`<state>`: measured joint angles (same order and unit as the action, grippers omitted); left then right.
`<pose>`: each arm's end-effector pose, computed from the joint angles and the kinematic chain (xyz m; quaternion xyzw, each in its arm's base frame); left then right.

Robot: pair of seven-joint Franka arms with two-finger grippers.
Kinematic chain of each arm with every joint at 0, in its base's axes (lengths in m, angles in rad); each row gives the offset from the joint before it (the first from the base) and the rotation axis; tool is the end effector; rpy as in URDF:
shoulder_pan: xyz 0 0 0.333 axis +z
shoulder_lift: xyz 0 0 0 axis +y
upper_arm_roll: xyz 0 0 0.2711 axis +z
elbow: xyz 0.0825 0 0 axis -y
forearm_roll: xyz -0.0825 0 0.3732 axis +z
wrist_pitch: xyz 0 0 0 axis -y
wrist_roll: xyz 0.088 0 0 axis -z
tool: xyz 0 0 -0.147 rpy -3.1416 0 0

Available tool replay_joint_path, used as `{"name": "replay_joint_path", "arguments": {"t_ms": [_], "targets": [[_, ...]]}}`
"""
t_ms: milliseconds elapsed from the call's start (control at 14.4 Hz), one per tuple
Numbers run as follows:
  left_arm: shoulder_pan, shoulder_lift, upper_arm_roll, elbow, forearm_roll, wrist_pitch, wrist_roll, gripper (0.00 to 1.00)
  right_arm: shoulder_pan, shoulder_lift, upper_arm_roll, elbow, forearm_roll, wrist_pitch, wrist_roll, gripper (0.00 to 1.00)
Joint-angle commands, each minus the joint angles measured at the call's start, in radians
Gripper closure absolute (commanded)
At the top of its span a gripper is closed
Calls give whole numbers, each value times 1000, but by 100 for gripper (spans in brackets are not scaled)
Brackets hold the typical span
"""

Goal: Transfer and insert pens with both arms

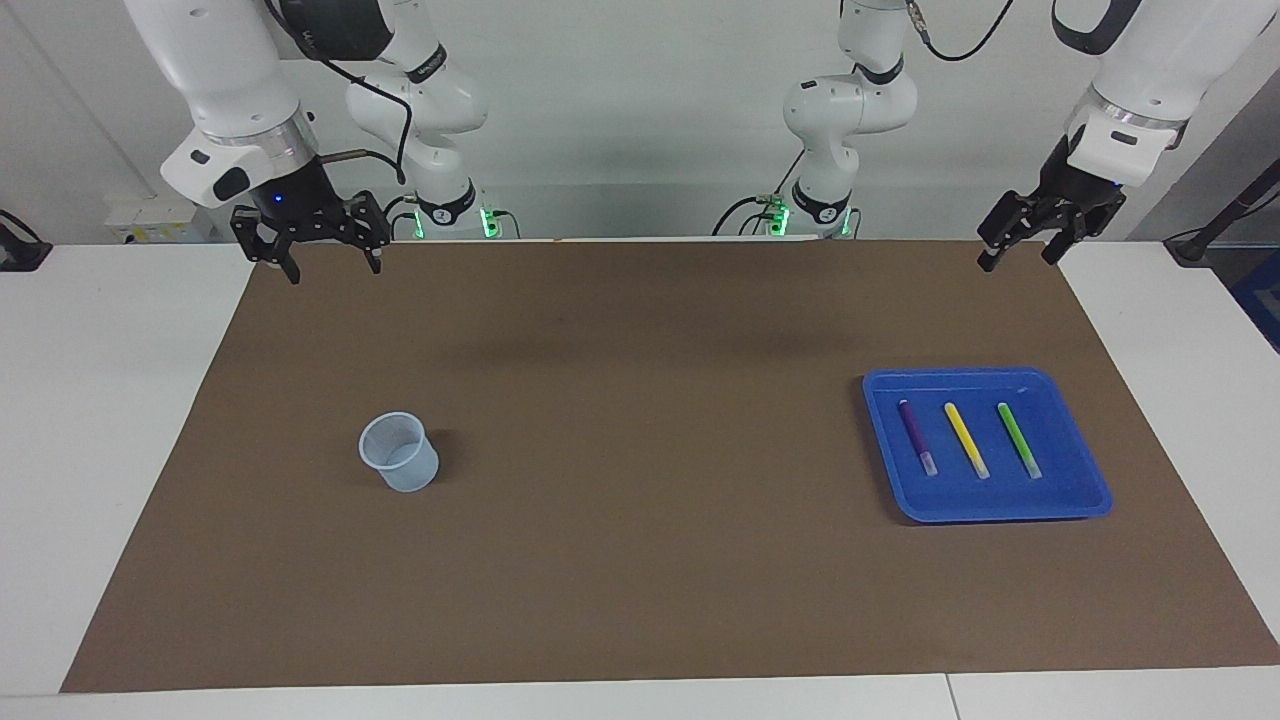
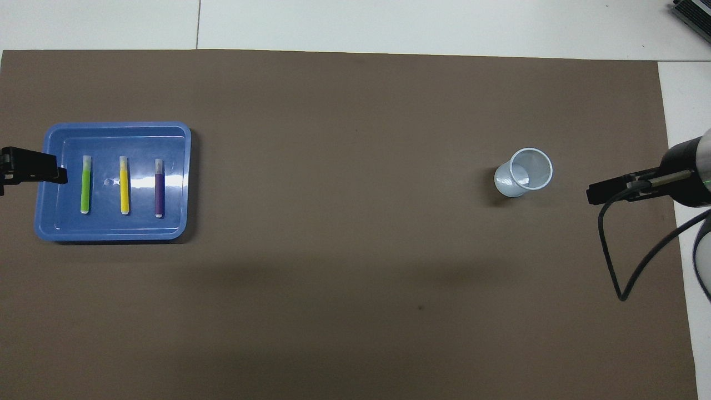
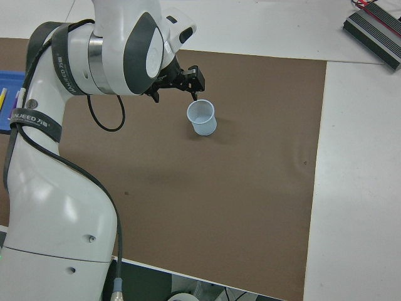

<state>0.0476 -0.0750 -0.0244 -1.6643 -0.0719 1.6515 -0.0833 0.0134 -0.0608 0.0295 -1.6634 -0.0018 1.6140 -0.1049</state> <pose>0.5337 0.0020 0.5442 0.9974 0.0550 0.0300 0.0359 0.5307 0.0229 0.5332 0.9973 0.0738 0.0056 0.0020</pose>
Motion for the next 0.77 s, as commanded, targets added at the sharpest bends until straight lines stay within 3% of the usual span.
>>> {"name": "replay_joint_path", "arguments": {"t_ms": [0,348,696], "targets": [[1,-35,3,-40,14,22,13,0,-7,-10,3,-1,23,-2,16,0],[3,-39,3,-48,14,30,8,0,-4,-10,4,2,23,-2,14,0],[21,-115,6,-250,14,232,80,0,-1,-20,7,2,23,-2,7,0]]}}
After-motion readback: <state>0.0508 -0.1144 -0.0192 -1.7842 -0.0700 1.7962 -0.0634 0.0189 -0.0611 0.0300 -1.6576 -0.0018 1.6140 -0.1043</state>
